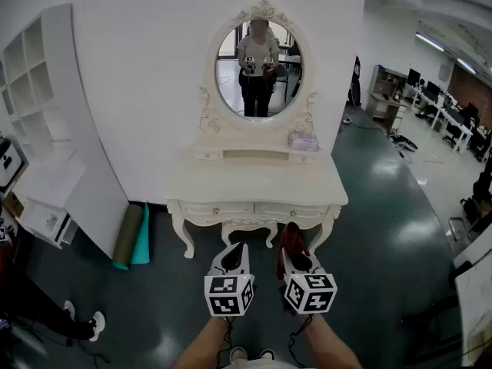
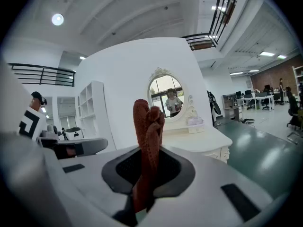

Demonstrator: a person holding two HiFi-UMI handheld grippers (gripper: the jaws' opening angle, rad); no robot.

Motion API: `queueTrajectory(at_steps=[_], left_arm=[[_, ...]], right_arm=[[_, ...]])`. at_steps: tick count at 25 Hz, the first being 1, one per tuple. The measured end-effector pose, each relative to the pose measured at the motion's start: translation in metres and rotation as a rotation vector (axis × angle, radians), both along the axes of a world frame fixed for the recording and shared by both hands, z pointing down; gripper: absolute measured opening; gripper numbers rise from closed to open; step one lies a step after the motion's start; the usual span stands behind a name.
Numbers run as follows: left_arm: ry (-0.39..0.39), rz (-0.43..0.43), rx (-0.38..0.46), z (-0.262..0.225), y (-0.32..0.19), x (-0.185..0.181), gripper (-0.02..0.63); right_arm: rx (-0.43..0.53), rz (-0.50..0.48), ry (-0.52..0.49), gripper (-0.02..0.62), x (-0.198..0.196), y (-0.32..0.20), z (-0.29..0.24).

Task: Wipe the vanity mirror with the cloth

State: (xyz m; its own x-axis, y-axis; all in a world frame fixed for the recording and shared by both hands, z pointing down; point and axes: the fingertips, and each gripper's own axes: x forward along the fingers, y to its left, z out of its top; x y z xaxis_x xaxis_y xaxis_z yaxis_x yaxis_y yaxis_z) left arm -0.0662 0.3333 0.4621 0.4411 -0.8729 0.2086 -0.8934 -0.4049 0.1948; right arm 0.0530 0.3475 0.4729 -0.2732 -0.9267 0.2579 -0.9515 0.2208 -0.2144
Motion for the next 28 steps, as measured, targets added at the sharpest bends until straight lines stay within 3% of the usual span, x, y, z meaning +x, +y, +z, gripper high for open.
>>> queueTrajectory(at_steps=[12, 28], left_arm=[[0.001, 0.002, 0.002, 0.003, 0.004, -0.011, 0.011], [-0.028, 0.015, -0.011, 0.018, -0.022, -0.053, 0.011]], right_arm=[[-0.013, 0.007, -0.005, 0.058, -0.008, 0.004, 0.007], [-0.041, 0.096, -0.046, 0.060, -0.017, -0.011, 0.020]])
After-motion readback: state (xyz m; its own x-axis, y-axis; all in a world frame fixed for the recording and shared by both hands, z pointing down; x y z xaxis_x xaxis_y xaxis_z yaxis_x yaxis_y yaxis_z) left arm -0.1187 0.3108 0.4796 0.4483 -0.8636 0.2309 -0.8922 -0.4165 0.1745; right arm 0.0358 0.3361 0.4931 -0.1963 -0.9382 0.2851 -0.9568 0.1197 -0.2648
